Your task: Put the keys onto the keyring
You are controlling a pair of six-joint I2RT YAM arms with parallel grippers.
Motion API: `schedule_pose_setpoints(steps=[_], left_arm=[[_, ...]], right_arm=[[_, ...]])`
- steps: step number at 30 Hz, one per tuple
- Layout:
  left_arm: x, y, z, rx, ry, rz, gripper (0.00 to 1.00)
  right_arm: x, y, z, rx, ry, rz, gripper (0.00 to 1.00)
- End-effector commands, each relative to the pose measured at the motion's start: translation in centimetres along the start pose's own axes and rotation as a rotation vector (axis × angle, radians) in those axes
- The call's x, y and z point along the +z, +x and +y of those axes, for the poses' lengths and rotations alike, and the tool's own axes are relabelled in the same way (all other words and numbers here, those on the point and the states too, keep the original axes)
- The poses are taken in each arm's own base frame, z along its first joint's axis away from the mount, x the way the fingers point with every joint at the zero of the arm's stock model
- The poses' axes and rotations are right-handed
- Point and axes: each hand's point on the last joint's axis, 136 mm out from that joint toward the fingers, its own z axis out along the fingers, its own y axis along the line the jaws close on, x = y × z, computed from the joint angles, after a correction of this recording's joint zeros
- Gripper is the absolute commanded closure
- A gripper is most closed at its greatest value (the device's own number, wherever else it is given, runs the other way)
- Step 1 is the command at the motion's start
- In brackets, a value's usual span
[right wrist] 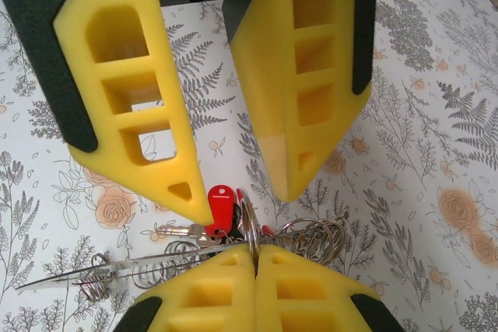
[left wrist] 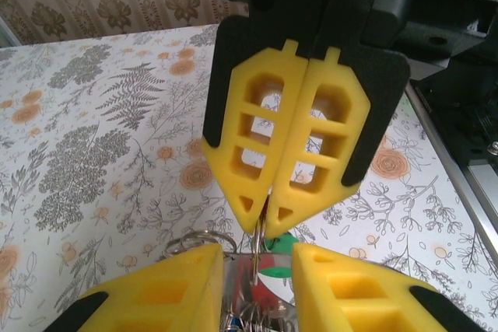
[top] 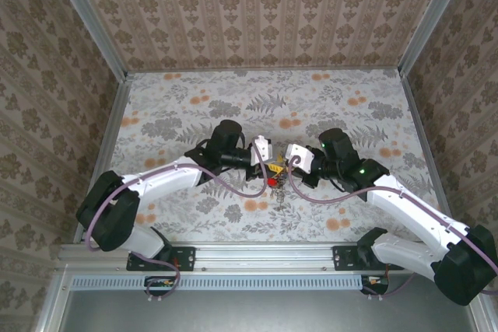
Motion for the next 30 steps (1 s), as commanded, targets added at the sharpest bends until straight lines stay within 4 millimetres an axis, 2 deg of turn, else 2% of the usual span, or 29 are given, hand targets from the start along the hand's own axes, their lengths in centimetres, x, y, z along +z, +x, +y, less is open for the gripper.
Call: schedule_pose_setpoints(steps=[1,9,13,16,19,23,26,30], left_arm=[[0.5,-0.4,-0.3,0.027,0.034,0.001,0.71],[0.9,0.9,-1.0,0.04,0.048,0.054,0.78],[1.0,0.7,-1.0,0.048,0.046,0.052,0.9],[1.0,0.5,-1.0,0.05,0.038,0.04,0.91],[1.1,0.1,-0.9,0.049,0.034,0.023,1.0],[0.9,-0.2,-0.8,0.044,0.019,0.0,1.0],[0.7,-1.1,-0.9,0.039,0.018,-0.057,1.0],[0.3,-2.5,-1.1,0.026,0.03,-0.156,1.0]], right_arm=[[-0.8,-2.6,-0.9,-0.026,0.023,-0.081,0.99],[-0.9,-3.1,-0.6,-0.022,0.009,-0.11,0.99],[-1.0,-3.2,-0.6,-0.024,0.007,-0.112,0.98],[-1.1,-3.2,-0.6,-0.025,0.004,-0.109,0.97],[-1.2,-3.0,-0.5,-0.028,0.005,-0.1,0.96],[-1.4,-2.6,-0.7,-0.027,0.035,-0.106,0.9],[-1.2,-1.9,-1.0,0.033,0.045,-0.113,0.83],[-0.9,-2.3,-0.7,0.091,0.007,-0.189,0.76]])
